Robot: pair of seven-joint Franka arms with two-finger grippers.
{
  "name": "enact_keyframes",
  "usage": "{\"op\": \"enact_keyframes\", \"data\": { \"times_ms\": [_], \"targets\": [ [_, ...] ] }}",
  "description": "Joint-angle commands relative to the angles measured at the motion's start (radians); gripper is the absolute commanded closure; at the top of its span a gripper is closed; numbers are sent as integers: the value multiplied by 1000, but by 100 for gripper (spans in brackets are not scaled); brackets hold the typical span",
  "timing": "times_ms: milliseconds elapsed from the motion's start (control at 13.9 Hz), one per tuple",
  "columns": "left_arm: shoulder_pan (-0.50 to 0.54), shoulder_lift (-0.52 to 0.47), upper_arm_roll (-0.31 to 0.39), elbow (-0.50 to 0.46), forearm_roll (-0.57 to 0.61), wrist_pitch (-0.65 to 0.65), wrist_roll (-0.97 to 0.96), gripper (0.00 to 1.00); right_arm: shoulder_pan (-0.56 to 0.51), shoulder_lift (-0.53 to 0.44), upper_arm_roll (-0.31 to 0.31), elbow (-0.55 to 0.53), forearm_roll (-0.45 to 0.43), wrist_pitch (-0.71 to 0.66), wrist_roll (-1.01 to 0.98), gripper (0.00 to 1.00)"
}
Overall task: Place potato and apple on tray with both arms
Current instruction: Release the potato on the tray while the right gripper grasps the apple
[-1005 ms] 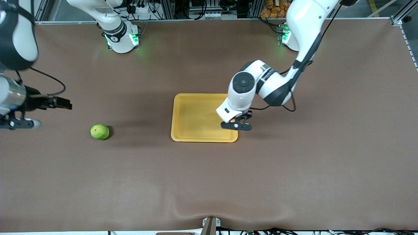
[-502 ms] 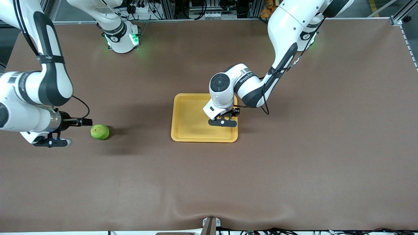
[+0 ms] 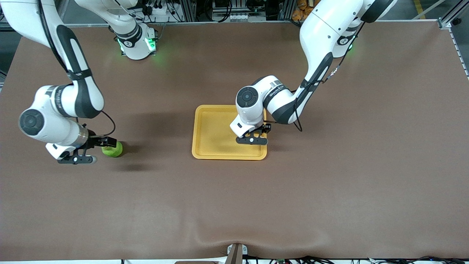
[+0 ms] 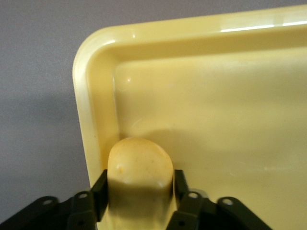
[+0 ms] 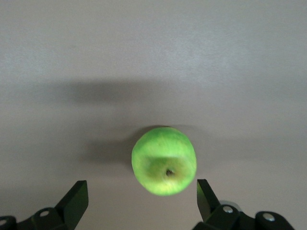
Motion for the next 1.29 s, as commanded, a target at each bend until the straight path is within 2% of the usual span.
{"op": "enact_keyframes", "data": {
  "times_ms": [0, 144, 359, 502, 789, 1005, 1220],
  "targets": [
    [2, -5, 5, 25, 26, -26, -32, 0, 26, -28, 1, -70, -12, 123, -3, 0],
    [18, -42, 5, 40, 26, -63, -28, 0, 29, -19, 1, -105, -14, 177, -17, 0],
    [70, -91, 0, 169, 15, -265, 3, 0, 34, -12, -1, -135, -18, 238, -26, 0],
    [116, -143, -8, 204, -24, -380, 50, 0, 25, -19, -3, -141, -20, 238, -60, 0],
    [241, -283, -5, 204, -143, -436, 158, 0, 3, -31, -4, -144, -20, 189, -66, 0],
    [337, -363, -6, 195, -152, -526, 181, 0, -30, -38, -4, -141, -21, 186, -133, 0],
    [422, -435, -5, 189, -152, -612, 315, 0, -34, -40, -4, -133, -26, 195, -143, 0]
  ]
}}
